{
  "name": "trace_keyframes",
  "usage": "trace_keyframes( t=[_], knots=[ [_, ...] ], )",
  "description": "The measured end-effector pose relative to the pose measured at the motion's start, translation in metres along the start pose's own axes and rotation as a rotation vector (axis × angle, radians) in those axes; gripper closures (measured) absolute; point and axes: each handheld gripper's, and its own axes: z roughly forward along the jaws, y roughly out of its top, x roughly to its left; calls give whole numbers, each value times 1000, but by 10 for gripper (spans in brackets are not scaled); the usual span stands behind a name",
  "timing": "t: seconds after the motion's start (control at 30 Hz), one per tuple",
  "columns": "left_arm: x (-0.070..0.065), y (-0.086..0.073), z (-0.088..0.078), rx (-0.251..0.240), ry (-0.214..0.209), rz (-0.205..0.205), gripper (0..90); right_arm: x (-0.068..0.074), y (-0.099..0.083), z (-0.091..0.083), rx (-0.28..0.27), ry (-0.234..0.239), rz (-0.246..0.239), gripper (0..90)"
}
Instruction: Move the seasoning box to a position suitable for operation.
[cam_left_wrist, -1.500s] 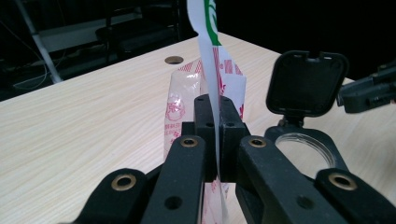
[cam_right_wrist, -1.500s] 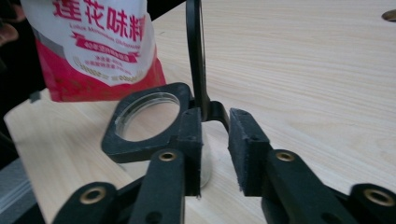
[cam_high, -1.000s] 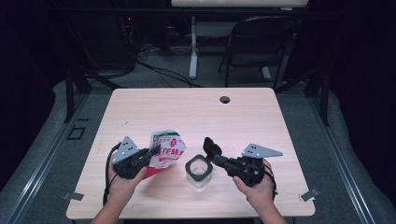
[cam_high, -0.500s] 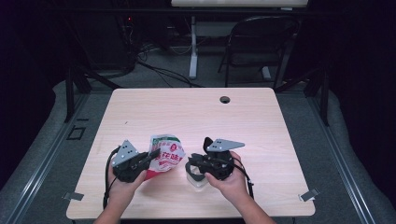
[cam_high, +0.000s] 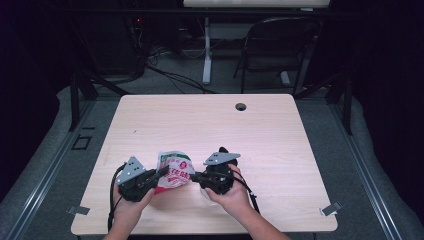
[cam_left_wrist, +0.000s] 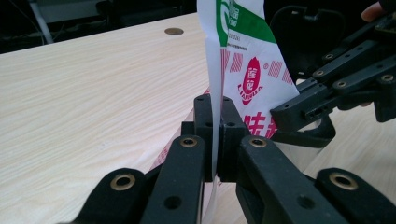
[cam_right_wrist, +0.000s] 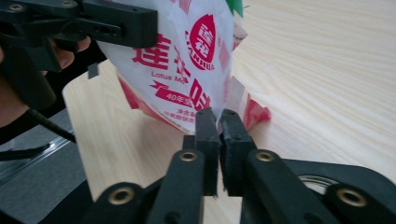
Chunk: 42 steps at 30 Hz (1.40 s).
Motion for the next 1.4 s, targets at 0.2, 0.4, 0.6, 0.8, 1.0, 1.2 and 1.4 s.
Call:
trace_keyframes(
  t=[0.2,0.4,0.6,0.8,1.0,1.2,1.4],
  knots=[
    [2,-5,-2,20,-15,-8,830,-1,1,5,38,31,-18,900],
    [0,-10,-2,27,-10,-2,821,2,2,5,24,24,-32,900],
    [-2,-7,-5,27,-17,13,895,2,5,1,3,24,-29,900],
    [-6,-5,-2,22,-50,9,826,-3,5,-7,-5,33,-12,900],
    [-4,-12,5,34,-48,0,660,-2,3,-7,-10,36,-18,900],
    [-2,-26,16,106,-48,-11,499,-3,3,-6,-12,47,-13,900],
    [0,-39,23,139,-77,-43,429,-3,3,-7,-3,46,-21,900]
  ],
)
